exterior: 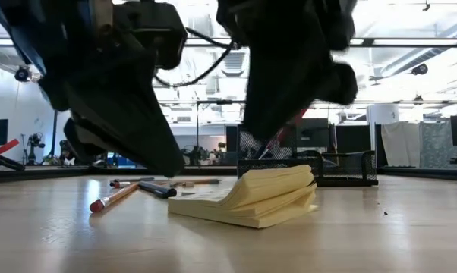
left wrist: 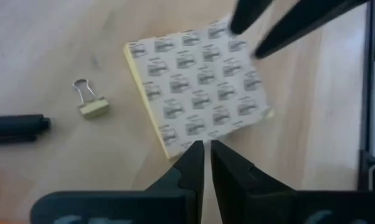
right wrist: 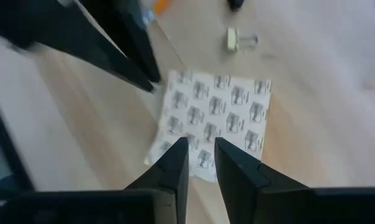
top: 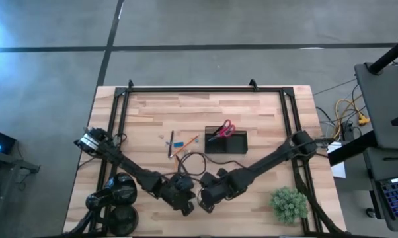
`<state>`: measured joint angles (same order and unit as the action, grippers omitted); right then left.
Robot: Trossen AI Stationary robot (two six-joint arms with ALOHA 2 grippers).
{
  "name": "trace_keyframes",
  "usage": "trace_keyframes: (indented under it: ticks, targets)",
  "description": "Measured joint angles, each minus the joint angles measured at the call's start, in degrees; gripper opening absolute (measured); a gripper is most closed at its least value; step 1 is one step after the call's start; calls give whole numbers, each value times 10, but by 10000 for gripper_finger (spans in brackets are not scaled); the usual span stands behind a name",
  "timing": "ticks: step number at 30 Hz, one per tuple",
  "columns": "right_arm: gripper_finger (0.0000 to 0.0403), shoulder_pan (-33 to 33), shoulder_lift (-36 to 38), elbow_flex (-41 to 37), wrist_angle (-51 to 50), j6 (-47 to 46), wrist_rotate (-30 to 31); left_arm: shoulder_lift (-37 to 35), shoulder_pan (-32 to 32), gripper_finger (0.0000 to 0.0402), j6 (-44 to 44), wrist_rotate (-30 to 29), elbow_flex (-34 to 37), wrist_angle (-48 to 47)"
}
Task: Pick and place office supplies into organizer
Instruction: Put the sticky note into the desk organizer
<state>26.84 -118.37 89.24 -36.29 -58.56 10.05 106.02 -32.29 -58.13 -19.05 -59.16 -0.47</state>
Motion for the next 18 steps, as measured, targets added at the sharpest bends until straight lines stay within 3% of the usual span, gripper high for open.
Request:
trace_keyframes:
  ticks: [9,18]
  targets:
    - [71,0,-50,-3,6,8,-25,0,-6,13,-1,-9,0,-22]
    - [68,0,-37,-7,0,21,-17,-1,-6,13,-1,-6,9,-62]
